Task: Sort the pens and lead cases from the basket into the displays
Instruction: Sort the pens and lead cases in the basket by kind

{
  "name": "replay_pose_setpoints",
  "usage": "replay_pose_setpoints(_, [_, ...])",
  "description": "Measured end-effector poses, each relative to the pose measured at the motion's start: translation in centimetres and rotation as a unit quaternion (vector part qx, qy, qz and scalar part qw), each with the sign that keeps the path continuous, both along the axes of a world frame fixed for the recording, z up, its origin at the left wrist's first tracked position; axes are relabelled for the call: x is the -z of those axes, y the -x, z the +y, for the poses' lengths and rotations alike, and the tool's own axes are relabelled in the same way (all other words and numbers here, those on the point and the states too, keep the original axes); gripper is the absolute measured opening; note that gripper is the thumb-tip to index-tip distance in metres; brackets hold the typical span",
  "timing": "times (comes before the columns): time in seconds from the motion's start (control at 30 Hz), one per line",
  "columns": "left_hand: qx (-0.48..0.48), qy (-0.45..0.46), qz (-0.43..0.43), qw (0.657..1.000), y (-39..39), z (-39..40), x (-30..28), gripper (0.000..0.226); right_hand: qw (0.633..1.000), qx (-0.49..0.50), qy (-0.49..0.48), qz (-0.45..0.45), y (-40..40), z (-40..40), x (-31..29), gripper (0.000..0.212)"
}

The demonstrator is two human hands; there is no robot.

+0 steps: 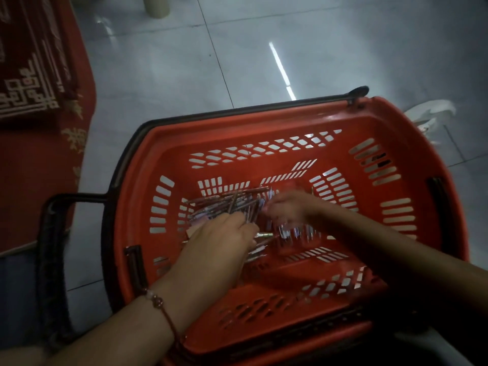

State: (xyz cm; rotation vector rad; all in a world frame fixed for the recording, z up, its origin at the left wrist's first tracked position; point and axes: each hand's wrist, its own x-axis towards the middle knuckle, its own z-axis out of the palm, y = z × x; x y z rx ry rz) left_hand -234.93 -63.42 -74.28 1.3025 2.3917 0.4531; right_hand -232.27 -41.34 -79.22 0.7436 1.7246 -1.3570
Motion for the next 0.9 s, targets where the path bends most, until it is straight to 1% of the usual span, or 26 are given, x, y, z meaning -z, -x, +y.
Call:
replay_pose_setpoints(0.03, [0.002,-0.013,0.000,1.000,0.0,0.0,-0.2,0.019,0.998,0.025,0.063,0.001,-0.9,-0.5,-1.8,0.021])
replay_pose_setpoints(0.1, [0.016,-0.040,0.002,0.999,0.0,0.0,-0.8,0.020,0.988,0.053,0.148,0.008,-3.0,-1.6,-4.8,0.022])
replay_pose_setpoints(0.13, [0.026,-0.049,0.003,0.998,0.0,0.1,-1.1,0.019,0.983,0.066,0.169,0.015,-3.9,-2.1,-5.9,0.020])
replay_pose_setpoints(0.17, [0.034,-0.055,0.005,0.998,-0.1,0.2,-1.7,0.019,0.983,0.073,0.167,0.031,-4.8,-2.4,-6.8,0.017])
replay_pose_setpoints(0.23, [0.043,-0.065,0.021,0.997,-0.3,0.4,-3.0,0.026,0.987,0.053,0.136,0.072,-6.1,-2.6,-8.2,0.012])
replay_pose_setpoints(0.3, [0.059,-0.083,0.050,0.994,-0.7,0.6,-4.3,0.030,0.989,0.052,0.103,0.094,-7.4,-2.4,-9.5,0.011])
replay_pose_setpoints(0.4, [0.093,-0.090,0.048,0.990,-1.4,0.8,-5.4,0.024,0.991,0.054,0.036,0.121,-9.0,-2.3,-11.4,0.014])
replay_pose_setpoints(0.5, [0.136,-0.101,0.060,0.984,-2.4,1.1,-5.9,0.022,0.985,-0.041,-0.063,0.155,-10.1,-2.7,-12.2,0.013])
replay_pose_setpoints(0.6, [0.145,-0.092,0.081,0.982,-3.2,1.1,-6.0,0.022,0.974,-0.093,-0.115,0.171,-10.5,-3.2,-13.1,0.011])
replay_pose_setpoints(0.7, [0.141,-0.060,0.112,0.982,-3.8,0.7,-5.8,0.014,0.967,-0.125,-0.158,0.157,-10.7,-3.1,-13.7,0.017])
replay_pose_setpoints(0.73, [0.138,-0.032,0.123,0.982,-3.9,0.5,-5.6,0.018,0.963,-0.133,-0.182,0.146,-10.8,-2.8,-13.7,0.020])
replay_pose_setpoints(0.8, [0.127,0.027,0.128,0.983,-4.1,0.1,-5.0,0.036,0.959,-0.139,-0.226,0.104,-10.9,-1.9,-13.2,0.018])
replay_pose_setpoints(0.83, [0.116,0.053,0.121,0.985,-4.1,-0.1,-4.7,0.044,0.959,-0.136,-0.238,0.078,-10.9,-1.3,-12.8,0.015])
replay_pose_setpoints(0.9, [0.085,0.081,0.112,0.987,-4.1,-0.5,-4.1,0.053,0.961,-0.119,-0.247,0.039,-10.7,-0.1,-11.6,0.015])
